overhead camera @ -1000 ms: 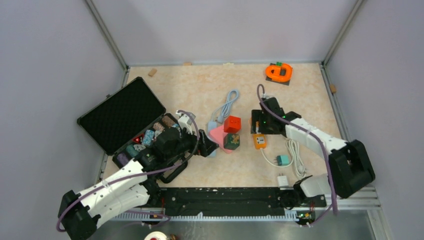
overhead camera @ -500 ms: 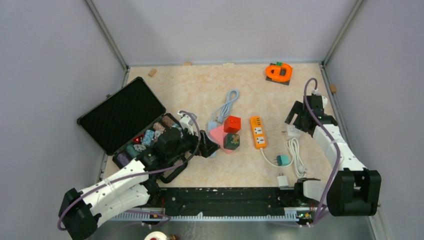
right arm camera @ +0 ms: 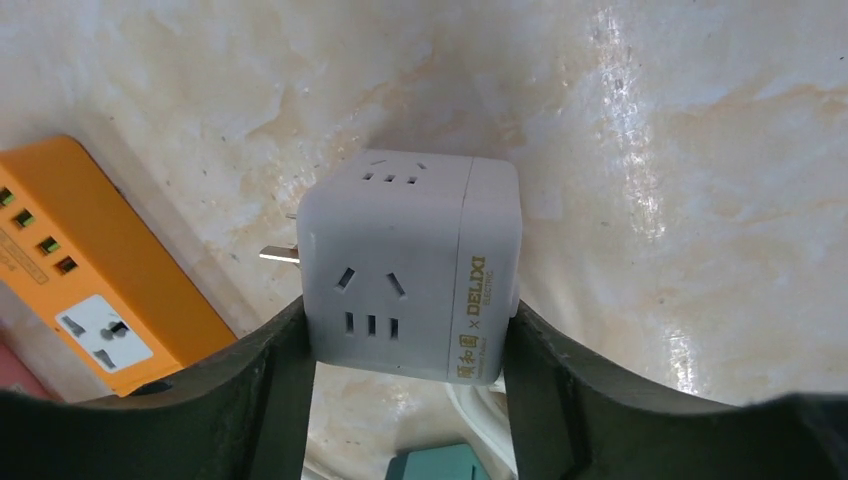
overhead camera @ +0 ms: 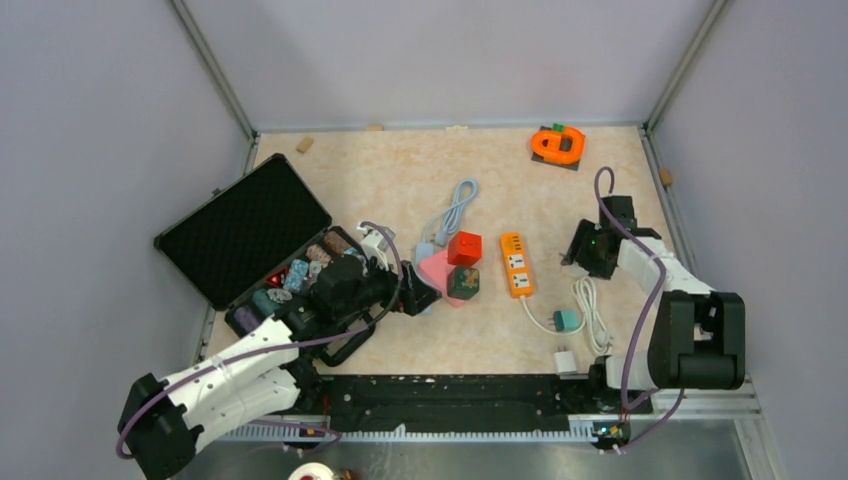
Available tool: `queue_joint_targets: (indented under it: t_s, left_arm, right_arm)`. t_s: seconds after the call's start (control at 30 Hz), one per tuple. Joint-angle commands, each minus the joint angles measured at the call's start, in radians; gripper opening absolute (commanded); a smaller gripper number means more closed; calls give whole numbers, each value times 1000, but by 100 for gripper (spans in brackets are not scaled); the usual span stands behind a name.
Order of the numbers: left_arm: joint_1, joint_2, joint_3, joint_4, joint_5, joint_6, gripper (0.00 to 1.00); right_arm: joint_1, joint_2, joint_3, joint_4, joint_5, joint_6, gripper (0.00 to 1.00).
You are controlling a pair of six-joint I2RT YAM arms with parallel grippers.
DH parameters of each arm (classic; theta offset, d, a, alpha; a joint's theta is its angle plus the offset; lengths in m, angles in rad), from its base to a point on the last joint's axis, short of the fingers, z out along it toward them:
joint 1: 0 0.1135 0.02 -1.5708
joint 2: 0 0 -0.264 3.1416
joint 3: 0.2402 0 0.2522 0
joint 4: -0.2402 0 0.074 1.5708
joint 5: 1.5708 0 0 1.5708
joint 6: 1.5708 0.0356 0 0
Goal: Insert the plug
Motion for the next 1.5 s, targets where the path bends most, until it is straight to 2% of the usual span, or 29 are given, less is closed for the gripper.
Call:
queue_joint_targets:
  t_s: [0.0, 0.13, 0.2, 0.3, 0.4, 0.53, 0.87, 1.1, 1.33, 1.47]
  left_arm:
    - [6, -15, -9, 53, 9, 0, 99]
    - [6, -15, -8, 53, 9, -3, 99]
    - [6, -15, -6, 53, 9, -5, 99]
    - [6, -15, 3, 49, 10, -5, 99]
    - [6, -15, 17, 40, 10, -7, 99]
    - [6, -15, 33, 22, 7, -4, 99]
    - [6, -48, 98, -69, 11, 98, 99]
    - [6, -25, 172, -93, 104, 230, 99]
    - [6, 51, 232, -74, 140, 251, 99]
    - [6, 102, 256, -44, 168, 252, 99]
  right_arm:
    - [-5, -10, -3, 37, -15, -2, 49]
    - [-5, -21, 2, 30, -9, -11, 25]
    - [-1, -32, 9, 21, -16, -19, 16]
    - [22, -58, 31, 7, -27, -32, 11]
    - [95, -87, 65, -16, -47, -58, 7]
    - [166, -146, 94, -16, -136, -83, 0]
    - [239, -322, 39, 118, -661, -95, 0]
    - [265, -357, -30, 212, -864, -46, 0]
    - [265, -359, -93, 308, -868, 137, 0]
    - [265, -322, -109, 293, -855, 241, 0]
